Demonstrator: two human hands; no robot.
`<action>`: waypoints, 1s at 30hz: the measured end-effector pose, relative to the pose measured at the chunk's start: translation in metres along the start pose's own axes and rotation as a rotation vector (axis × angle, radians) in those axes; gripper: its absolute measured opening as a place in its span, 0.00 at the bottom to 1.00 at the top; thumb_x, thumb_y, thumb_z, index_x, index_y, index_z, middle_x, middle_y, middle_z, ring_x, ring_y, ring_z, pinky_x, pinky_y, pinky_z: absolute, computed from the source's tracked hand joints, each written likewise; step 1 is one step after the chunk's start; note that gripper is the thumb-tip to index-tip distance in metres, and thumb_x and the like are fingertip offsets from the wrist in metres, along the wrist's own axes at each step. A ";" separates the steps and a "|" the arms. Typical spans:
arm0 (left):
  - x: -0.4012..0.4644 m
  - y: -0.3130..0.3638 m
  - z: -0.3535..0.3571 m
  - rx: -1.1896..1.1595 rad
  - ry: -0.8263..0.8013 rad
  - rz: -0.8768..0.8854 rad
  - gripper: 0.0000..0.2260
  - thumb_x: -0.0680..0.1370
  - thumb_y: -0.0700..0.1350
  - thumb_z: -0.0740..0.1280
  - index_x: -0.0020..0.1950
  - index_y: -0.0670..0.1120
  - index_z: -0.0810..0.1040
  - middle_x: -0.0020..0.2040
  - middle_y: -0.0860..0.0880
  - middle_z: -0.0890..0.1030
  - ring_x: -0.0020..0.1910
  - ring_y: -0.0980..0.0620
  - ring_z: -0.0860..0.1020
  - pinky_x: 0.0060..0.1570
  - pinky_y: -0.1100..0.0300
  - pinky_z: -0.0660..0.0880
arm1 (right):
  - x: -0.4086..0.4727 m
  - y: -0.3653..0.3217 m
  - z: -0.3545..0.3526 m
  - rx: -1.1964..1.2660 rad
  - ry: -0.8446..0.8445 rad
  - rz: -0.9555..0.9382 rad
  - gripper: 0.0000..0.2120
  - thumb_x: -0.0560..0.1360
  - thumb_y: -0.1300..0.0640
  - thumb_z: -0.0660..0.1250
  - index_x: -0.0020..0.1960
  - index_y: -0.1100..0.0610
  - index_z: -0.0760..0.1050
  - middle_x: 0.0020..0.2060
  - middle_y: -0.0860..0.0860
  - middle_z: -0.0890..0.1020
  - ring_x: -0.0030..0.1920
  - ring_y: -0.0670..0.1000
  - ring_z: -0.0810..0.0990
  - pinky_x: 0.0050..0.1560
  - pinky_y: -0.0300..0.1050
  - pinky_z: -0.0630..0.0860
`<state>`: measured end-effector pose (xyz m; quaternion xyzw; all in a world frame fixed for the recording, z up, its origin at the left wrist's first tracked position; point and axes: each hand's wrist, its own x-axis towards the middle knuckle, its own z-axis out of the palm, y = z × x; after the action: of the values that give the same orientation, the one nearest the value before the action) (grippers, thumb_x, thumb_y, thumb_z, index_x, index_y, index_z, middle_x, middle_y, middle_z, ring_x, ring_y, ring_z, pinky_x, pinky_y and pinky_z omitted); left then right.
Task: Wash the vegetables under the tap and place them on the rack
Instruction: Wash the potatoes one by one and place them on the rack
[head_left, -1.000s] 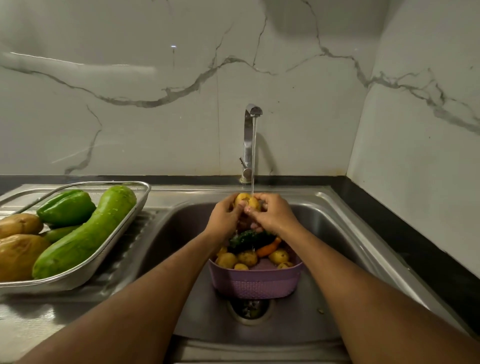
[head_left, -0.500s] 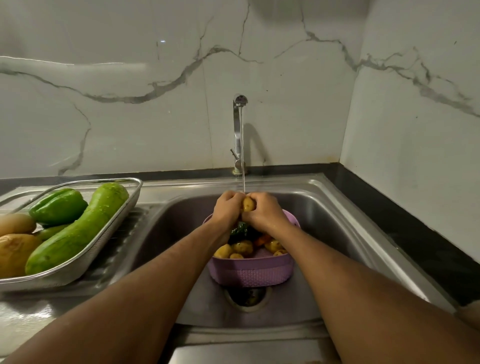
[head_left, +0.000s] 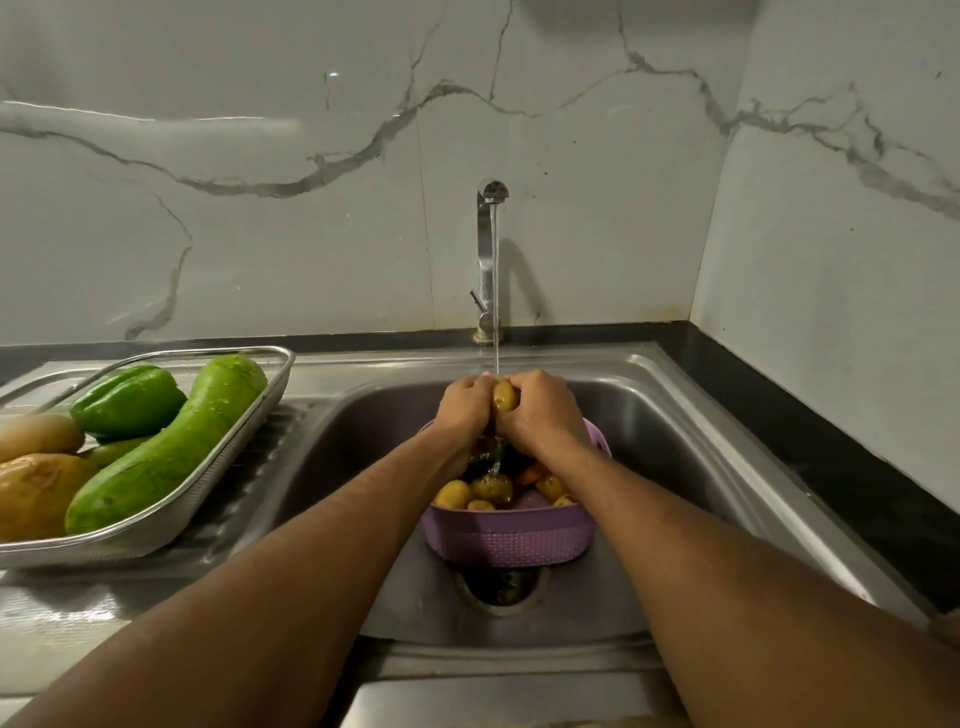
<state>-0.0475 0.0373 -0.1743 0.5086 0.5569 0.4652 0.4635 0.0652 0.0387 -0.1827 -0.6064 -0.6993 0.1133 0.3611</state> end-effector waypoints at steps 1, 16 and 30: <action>0.002 0.000 -0.002 -0.005 0.048 0.014 0.13 0.87 0.48 0.55 0.60 0.47 0.78 0.53 0.44 0.79 0.47 0.49 0.77 0.45 0.53 0.77 | 0.000 -0.004 0.000 -0.002 0.001 -0.015 0.05 0.75 0.49 0.74 0.43 0.49 0.81 0.36 0.47 0.83 0.38 0.48 0.82 0.43 0.48 0.83; 0.003 0.003 0.007 -0.029 -0.014 0.075 0.08 0.84 0.51 0.63 0.59 0.49 0.75 0.54 0.43 0.79 0.50 0.46 0.79 0.47 0.49 0.80 | -0.004 -0.002 -0.017 -0.014 0.030 -0.013 0.10 0.73 0.51 0.75 0.53 0.49 0.84 0.41 0.48 0.85 0.43 0.50 0.84 0.48 0.54 0.84; -0.001 0.000 -0.011 -0.093 -0.225 0.033 0.16 0.81 0.48 0.70 0.67 0.51 0.71 0.60 0.43 0.77 0.56 0.44 0.80 0.50 0.52 0.82 | -0.004 0.000 -0.016 0.066 0.018 0.011 0.15 0.70 0.54 0.79 0.57 0.50 0.84 0.45 0.48 0.86 0.45 0.48 0.83 0.47 0.48 0.83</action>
<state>-0.0582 0.0353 -0.1727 0.5445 0.4707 0.4383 0.5383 0.0755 0.0305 -0.1733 -0.5989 -0.6884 0.1329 0.3869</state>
